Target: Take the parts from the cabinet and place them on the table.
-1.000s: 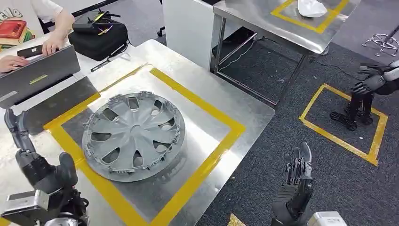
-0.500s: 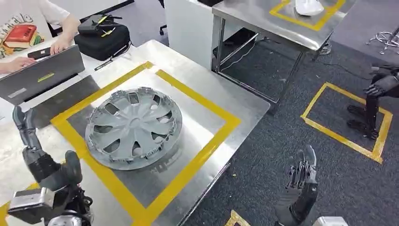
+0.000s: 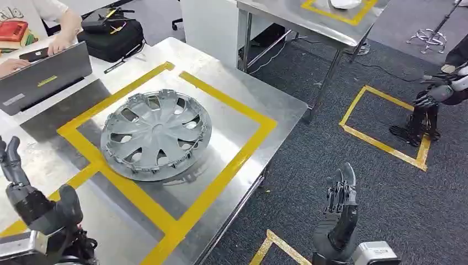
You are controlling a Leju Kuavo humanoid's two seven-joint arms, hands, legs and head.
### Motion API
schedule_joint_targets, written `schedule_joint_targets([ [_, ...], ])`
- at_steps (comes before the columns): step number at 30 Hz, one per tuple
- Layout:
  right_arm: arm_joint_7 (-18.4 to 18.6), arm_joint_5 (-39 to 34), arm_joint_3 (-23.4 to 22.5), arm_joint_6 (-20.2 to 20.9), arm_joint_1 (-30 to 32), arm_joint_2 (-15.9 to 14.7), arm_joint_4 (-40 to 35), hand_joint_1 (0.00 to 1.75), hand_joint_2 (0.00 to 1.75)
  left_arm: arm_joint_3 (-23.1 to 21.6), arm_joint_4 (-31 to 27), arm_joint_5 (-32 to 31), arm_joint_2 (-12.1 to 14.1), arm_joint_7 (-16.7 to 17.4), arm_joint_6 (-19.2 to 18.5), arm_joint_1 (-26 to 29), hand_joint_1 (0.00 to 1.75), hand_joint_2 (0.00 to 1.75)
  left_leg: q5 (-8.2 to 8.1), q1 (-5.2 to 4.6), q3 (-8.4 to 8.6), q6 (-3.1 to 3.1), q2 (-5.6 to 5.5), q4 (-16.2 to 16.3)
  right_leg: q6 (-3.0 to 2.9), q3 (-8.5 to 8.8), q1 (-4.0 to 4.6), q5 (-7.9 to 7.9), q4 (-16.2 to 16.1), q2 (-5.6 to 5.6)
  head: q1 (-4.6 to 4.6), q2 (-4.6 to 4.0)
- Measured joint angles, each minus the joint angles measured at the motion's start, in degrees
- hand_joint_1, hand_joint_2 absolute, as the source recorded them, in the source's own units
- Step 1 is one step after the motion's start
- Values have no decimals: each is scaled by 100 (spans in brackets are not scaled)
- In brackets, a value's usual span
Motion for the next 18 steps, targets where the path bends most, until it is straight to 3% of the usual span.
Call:
schedule_joint_targets([
  [1, 0, 0, 0, 0, -1, 0, 0, 0, 0, 0, 0, 0, -2, 4, 0, -5, 0, 0, 42, -7, -3, 47, 16, -2, 11, -87, -5, -202, 111, -14, 28, 0],
  [2, 0, 0, 2, 0, 2, 0, 0, 0, 0, 0, 0, 0, -2, 4, 0, -4, 0, 0, 87, -22, -113, 111, 25, -4, 8, -197, -1, -561, 428, -20, 84, 0],
  [4, 0, 0, 4, 0, 1, 0, 0, 0, 0, 4, 0, 0, 0, 9, 0, -3, 0, 0, 207, -71, -186, 166, 37, 2, 2, -388, 10, -1135, 1272, -21, 175, 0],
  [5, 0, 0, 4, 0, 3, -2, 0, 0, 0, 2, 0, 0, -2, 9, -2, -1, 0, 0, 289, -105, -280, 180, 43, 14, -13, -443, 25, -1257, 1640, -21, 212, 0],
  [6, 2, 0, 4, 0, 5, -2, 0, 0, 0, 2, 0, 0, -2, 9, 0, 0, 0, 0, 351, -138, -378, 189, 46, 18, -45, -411, 52, -1191, 1809, -21, 241, 0],
  [7, 2, 0, 4, 0, 5, -2, 0, 0, 0, 2, 0, 0, -2, 9, -2, 0, 0, 0, 419, -178, -472, 195, 48, 19, -104, -269, 90, -1016, 1719, -21, 260, 0],
  [9, 2, 0, 4, 0, 1, -2, 0, 0, 0, 2, 0, 0, -2, 9, 0, -2, 0, 0, 552, -259, -636, 205, 43, 15, -294, 306, 192, -686, 938, -19, 297, 0],
  [10, 2, 0, 4, 0, -12, -2, 0, 0, 0, 2, 0, 0, -2, 7, 0, -3, 0, 0, 611, -250, -671, 216, 41, 15, -437, 687, 281, -722, 388, -24, 293, 0],
  [11, 4, 0, 4, 0, -26, -2, -9, 0, 0, 2, -2, -2, -4, 7, -2, 1, 0, 0, 658, -277, -692, 191, 47, 2, -559, 977, 302, -982, -121, -90, 232, 0],
  [12, -4, 2, 4, 0, -34, -2, -11, 0, 0, 0, 0, -2, -4, 4, -2, 2, 0, 0, 715, -213, -677, 173, 87, -38, -477, 1054, 321, -919, -168, -134, 181, 0],
  [14, -2, 0, 2, 0, -36, -4, -11, 0, 0, 2, 0, -2, -7, 0, 0, -1, 0, 0, 832, -142, -669, 113, 103, -101, -540, 953, 405, -786, -267, -116, 276, 0],
  [15, 0, -13, 2, 0, -36, -4, -13, 0, 0, 0, -2, -4, -7, -2, -2, -5, 0, 0, 864, -174, -652, 89, 125, -173, -594, 959, 382, -713, -453, -101, 309, 0],
  [16, -2, -64, 4, 0, -39, -4, -9, 0, 0, 2, 0, -11, -2, -9, -4, -2, 0, 0, 809, -181, -696, 75, 87, -132, -537, 1005, 319, -556, -575, -90, 363, 0],
  [17, -2, -133, 11, 0, -56, -7, -7, 0, 0, -2, 0, -24, 0, -18, -7, 0, 0, 0, 520, -170, -778, 25, 47, -5, -557, 972, 286, -478, -662, -67, 342, 0],
  [18, -4, -179, 20, 0, -64, -7, -2, 0, 0, -2, 0, -35, 13, -15, -7, 1, 0, 0, 139, -139, -859, -16, 32, 320, -566, 923, 248, -397, -669, -60, 308, 0],
])
